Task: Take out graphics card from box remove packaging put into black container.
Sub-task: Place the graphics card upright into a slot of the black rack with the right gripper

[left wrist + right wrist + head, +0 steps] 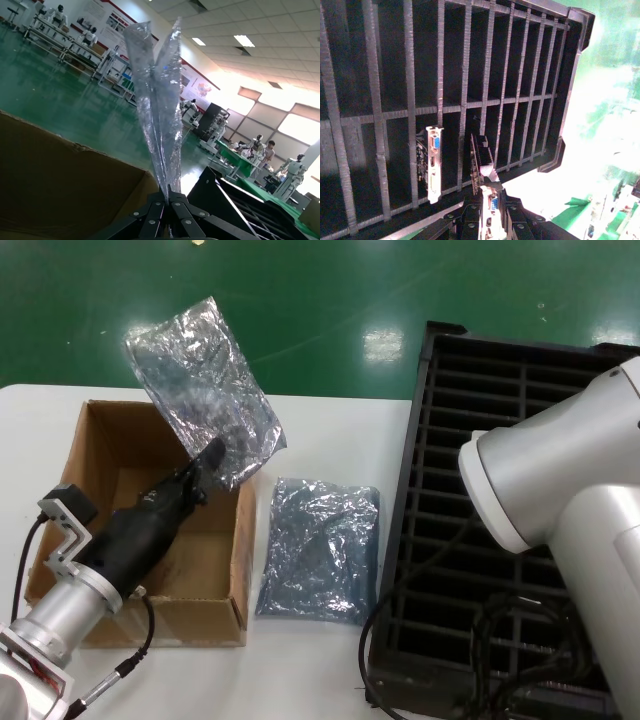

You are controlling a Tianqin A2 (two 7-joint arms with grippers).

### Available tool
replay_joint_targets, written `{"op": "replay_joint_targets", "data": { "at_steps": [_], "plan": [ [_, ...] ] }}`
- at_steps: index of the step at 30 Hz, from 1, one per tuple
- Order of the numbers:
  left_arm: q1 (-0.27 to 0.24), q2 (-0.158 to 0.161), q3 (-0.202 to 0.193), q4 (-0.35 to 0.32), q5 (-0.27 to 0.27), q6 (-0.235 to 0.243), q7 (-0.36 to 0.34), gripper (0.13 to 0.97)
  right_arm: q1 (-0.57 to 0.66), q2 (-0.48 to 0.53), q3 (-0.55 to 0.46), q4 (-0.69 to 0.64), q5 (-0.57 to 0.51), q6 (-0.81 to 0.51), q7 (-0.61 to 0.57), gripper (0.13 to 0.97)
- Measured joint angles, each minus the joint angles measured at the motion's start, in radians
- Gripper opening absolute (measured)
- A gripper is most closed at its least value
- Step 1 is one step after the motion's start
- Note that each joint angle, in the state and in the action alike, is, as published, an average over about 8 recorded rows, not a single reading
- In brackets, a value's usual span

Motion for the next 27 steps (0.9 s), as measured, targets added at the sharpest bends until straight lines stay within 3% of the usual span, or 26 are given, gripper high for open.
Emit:
{"op": "replay_joint_targets", "data": {
  "at_steps": [14,27],
  "plan": [
    [-0.031,-0.004,-0.012,0.068,0.008,0.014,0.038,0.139,-0.008,0.000,-0.012,-0.008,0.000,0.000,0.033,0.185],
    [-0.021,-0.005,-0.021,0.057,0.012,0.013,0.041,0.139,0.023,0.000,-0.022,-0.079,0.000,0.000,-0.030,0.185]
  ]
}}
